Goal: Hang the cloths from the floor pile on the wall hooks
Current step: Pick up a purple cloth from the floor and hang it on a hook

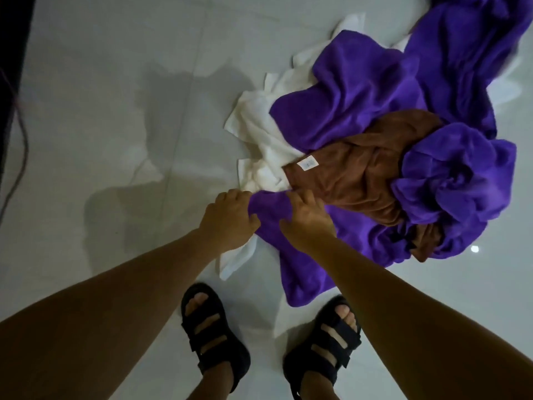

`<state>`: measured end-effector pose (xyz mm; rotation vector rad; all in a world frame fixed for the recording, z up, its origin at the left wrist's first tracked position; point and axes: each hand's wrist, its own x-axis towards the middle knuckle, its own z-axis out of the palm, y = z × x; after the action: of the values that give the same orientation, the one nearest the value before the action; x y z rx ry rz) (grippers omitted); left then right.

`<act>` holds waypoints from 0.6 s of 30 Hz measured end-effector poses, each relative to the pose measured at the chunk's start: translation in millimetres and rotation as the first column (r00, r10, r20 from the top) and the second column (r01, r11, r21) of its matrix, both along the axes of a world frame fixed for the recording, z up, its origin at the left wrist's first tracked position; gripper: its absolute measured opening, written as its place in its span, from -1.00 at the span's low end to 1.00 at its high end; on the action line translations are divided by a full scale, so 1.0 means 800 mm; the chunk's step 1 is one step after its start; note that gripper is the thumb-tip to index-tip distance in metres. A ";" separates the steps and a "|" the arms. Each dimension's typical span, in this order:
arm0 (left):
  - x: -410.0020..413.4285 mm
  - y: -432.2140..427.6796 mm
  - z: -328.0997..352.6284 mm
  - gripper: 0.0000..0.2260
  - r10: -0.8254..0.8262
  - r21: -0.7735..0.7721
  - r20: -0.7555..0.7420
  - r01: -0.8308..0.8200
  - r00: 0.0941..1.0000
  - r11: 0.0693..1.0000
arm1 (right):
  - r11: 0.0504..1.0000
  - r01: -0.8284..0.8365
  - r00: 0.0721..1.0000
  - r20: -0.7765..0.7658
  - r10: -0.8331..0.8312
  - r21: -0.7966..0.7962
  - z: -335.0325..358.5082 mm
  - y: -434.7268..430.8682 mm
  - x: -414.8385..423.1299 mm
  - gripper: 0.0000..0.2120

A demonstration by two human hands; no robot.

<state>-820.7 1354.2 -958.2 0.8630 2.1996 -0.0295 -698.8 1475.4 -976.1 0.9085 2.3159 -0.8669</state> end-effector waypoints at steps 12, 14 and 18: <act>0.006 -0.030 0.006 -0.39 0.093 0.049 0.117 -0.099 0.989 0.994 | 0.956 -0.126 0.992 0.024 0.124 0.265 -0.003 -0.007 0.002 -0.67; 0.006 -0.027 0.046 -0.37 0.099 0.056 0.145 -0.108 0.984 0.993 | 0.975 -0.052 0.999 0.002 0.052 0.215 0.041 0.002 0.013 -0.68; -0.007 -0.005 0.151 -0.25 0.044 0.149 0.192 -0.074 0.980 0.986 | 0.994 -0.056 0.998 0.021 0.054 0.099 0.149 0.023 0.020 -0.68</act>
<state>-825.9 1350.5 -837.1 0.8481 2.0679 0.2460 -683.1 1493.4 -856.5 0.8850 2.3745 -0.7230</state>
